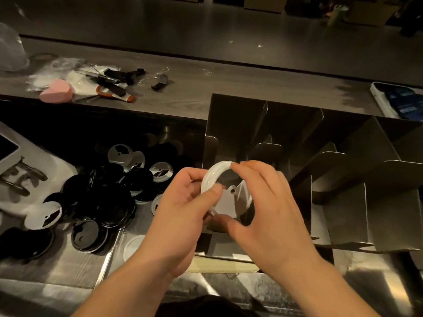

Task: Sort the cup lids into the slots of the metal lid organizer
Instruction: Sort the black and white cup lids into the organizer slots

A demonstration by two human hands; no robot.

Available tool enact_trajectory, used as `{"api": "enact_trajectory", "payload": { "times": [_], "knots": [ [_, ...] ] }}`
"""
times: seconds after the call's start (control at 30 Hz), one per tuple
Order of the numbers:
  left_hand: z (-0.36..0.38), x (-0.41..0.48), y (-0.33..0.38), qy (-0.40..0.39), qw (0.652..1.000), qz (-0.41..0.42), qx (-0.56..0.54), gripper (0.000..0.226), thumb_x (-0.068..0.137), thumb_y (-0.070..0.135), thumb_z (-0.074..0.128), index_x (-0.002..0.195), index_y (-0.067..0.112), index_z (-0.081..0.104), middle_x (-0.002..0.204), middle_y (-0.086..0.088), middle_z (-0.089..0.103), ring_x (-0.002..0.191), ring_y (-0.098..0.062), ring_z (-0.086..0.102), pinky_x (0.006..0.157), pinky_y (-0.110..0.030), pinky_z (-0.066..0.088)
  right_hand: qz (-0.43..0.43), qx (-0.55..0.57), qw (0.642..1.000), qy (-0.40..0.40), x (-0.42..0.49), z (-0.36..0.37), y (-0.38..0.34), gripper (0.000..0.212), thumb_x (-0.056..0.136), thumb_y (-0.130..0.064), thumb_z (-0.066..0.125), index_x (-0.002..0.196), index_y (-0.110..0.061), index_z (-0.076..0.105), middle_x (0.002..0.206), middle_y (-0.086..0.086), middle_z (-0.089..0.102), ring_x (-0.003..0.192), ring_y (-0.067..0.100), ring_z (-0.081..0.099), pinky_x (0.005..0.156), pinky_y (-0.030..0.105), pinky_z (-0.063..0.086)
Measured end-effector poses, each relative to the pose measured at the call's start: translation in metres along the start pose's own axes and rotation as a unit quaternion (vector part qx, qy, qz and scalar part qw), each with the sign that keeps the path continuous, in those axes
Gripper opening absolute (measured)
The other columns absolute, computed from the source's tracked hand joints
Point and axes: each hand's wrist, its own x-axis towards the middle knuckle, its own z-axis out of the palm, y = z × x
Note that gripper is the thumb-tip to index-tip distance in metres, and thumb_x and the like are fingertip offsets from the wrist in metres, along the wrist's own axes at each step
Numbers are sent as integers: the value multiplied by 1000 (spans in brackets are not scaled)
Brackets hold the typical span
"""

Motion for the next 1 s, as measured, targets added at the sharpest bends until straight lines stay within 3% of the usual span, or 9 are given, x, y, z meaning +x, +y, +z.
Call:
{"api": "enact_trajectory", "payload": {
  "times": [0.07, 0.13, 0.2, 0.27, 0.4, 0.53, 0.7, 0.87, 1.0],
  "knots": [
    [-4, 3, 2, -8, 1000, 7, 0, 24, 95, 17, 58, 118, 17, 62, 102, -8, 73, 91, -30, 70, 76, -32, 57, -3, -10, 1000, -18, 7, -8, 1, 74, 73, -39, 80, 138, -33, 45, 131, -18, 43, 121, 2, 40, 96, 17, 41],
    [-12, 8, 4, 42, 998, 34, -12, 25, 95, 16, 58, 119, 21, 61, 103, -4, 72, 88, -19, 71, 74, -29, 60, 15, -13, 1000, -22, 13, -24, 4, 77, 73, -39, 80, 139, -36, 42, 132, -20, 42, 120, 2, 42, 98, 23, 45],
    [-24, 13, 6, 93, 993, 70, -2, 20, 96, 13, 58, 112, 21, 65, 97, -2, 70, 84, -18, 68, 74, -32, 57, 23, -32, 998, -55, 17, -36, 4, 84, 73, -42, 79, 144, -38, 35, 135, -23, 37, 122, 0, 40, 98, 16, 38],
    [-33, 15, 4, 94, 992, 80, 26, 16, 96, 11, 58, 107, 20, 66, 95, -9, 68, 82, -22, 65, 74, -30, 55, 7, -99, 989, -114, 18, -36, -2, 83, 76, -42, 76, 146, -38, 30, 135, -23, 34, 125, 0, 35, 97, 11, 29],
    [-38, 14, -10, 80, 994, 40, 55, 17, 93, 14, 62, 108, 23, 64, 104, -12, 67, 95, -28, 64, 78, -27, 55, -57, -217, 957, -184, 24, -11, -20, 73, 86, -34, 68, 147, -29, 30, 143, -10, 36, 129, 11, 34, 112, 28, 35],
    [-38, 15, -21, 92, 996, 2, 19, 17, 94, 13, 61, 108, 22, 63, 104, -7, 68, 99, -23, 67, 80, -32, 56, -66, -260, 935, -232, 33, 9, -23, 64, 89, -26, 66, 145, -23, 33, 142, -3, 37, 128, 16, 37, 109, 30, 38],
    [-49, 20, -21, 143, 988, 33, -42, 12, 95, 4, 59, 101, 13, 62, 85, -9, 64, 77, -21, 60, 71, -28, 52, -11, -260, 924, -281, 42, 38, -11, 65, 84, -16, 73, 137, -20, 36, 133, 1, 45, 118, 18, 48, 97, 29, 48],
    [-55, 24, -24, 145, 987, 46, -56, 13, 93, -1, 58, 95, 11, 61, 78, -4, 62, 74, -20, 58, 68, -26, 52, 68, -237, 930, -272, 47, 57, -8, 77, 80, -7, 74, 144, -20, 34, 129, 4, 51, 114, 24, 56, 91, 35, 52],
    [-64, 24, -29, 177, 978, 61, -89, 17, 92, -5, 56, 89, 11, 61, 79, -11, 58, 72, -21, 55, 69, -31, 50, 89, -235, 927, -278, 48, 63, -10, 68, 83, -5, 71, 141, -21, 39, 127, 4, 54, 112, 23, 59, 92, 34, 52]
  ]
}}
